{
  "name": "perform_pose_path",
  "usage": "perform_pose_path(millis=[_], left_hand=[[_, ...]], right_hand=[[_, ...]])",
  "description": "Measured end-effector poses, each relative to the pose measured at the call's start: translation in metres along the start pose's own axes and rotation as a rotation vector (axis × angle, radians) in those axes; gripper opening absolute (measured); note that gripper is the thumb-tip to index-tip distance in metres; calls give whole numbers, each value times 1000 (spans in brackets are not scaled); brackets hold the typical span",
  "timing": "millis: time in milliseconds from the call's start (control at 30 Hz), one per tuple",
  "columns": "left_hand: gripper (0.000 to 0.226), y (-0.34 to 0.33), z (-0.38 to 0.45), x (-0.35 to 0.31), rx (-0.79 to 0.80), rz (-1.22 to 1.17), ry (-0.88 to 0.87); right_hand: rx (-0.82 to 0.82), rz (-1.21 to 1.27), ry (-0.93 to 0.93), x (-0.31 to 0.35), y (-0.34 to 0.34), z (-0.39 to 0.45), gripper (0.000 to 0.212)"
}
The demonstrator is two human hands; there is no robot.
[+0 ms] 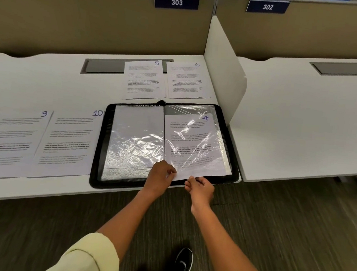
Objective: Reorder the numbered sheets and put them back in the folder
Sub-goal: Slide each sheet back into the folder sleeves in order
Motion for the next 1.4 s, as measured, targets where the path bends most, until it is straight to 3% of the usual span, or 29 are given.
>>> perform_pose_path(millis=[600,833,1067,1400], left_hand=[[5,2,0,0,-1,-80,54],[6,2,0,3,-10,-91,66],[8,2,0,3,-2,-95,72],[6,2,2,7,13,-89,72]], right_hand=[[53,-98,-10,18,-8,9,3],[28,-151,7,37,-20,17,16],[12,-158,-22,44,-24,28,16],[38,-203,15,43,-19,25,3]])
Point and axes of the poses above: each hand's wrist, its own z-axis towards the middle knuckle, its own y-axis out of the back of the hand, x = y × z, the point moved 7 cm from there along z, towards the middle knuckle, and after that the axes turned 12 degrees about x, right-handed, at the moved point
